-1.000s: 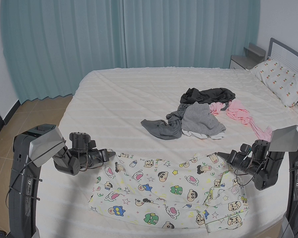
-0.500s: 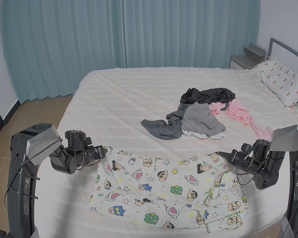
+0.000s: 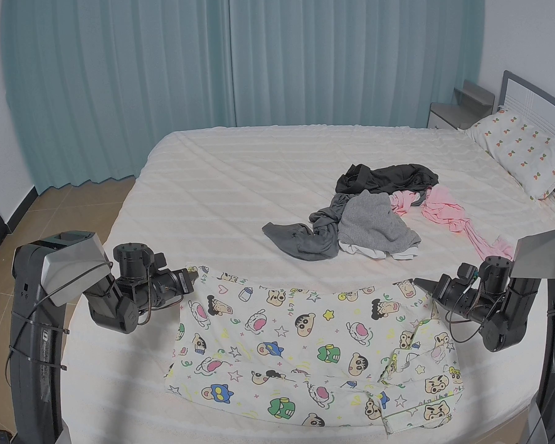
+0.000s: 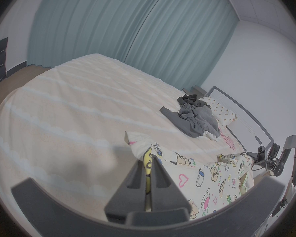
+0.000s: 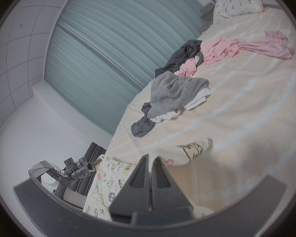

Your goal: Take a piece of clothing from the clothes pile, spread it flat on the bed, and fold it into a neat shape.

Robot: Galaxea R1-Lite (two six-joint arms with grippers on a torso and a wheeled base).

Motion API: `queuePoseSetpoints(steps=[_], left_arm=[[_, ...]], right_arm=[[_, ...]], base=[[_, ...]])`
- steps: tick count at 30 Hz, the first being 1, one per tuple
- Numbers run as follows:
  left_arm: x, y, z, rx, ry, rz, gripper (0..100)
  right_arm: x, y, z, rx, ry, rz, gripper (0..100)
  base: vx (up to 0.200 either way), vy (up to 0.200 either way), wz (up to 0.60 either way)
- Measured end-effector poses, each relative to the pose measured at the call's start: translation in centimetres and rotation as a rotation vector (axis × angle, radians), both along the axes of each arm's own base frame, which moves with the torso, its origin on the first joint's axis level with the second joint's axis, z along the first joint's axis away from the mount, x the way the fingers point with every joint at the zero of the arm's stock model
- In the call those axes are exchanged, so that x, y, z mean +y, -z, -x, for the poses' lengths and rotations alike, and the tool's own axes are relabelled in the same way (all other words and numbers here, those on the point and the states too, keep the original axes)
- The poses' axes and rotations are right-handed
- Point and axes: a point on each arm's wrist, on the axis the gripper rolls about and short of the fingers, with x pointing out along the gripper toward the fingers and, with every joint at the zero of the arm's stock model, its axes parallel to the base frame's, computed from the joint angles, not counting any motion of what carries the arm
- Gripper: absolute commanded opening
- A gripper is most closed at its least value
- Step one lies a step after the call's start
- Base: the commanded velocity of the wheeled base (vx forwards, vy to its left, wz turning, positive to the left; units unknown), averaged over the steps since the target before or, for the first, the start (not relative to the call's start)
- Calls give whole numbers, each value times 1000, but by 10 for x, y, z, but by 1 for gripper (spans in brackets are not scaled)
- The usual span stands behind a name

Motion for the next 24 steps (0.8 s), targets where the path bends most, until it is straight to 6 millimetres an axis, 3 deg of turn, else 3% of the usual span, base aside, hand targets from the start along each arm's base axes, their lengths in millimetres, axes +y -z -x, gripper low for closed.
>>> queuePoseSetpoints(steps=[16,24], left_arm=[[2,-19,15,-19,-5,-5,0],[3,-18,33,-27,-1,-8,0]], right_arm=[[-3,-21,16,-15,7,4,0],[-2,-24,35,17,-56,0,0]], base=[[0,0,0],[0,0,0]])
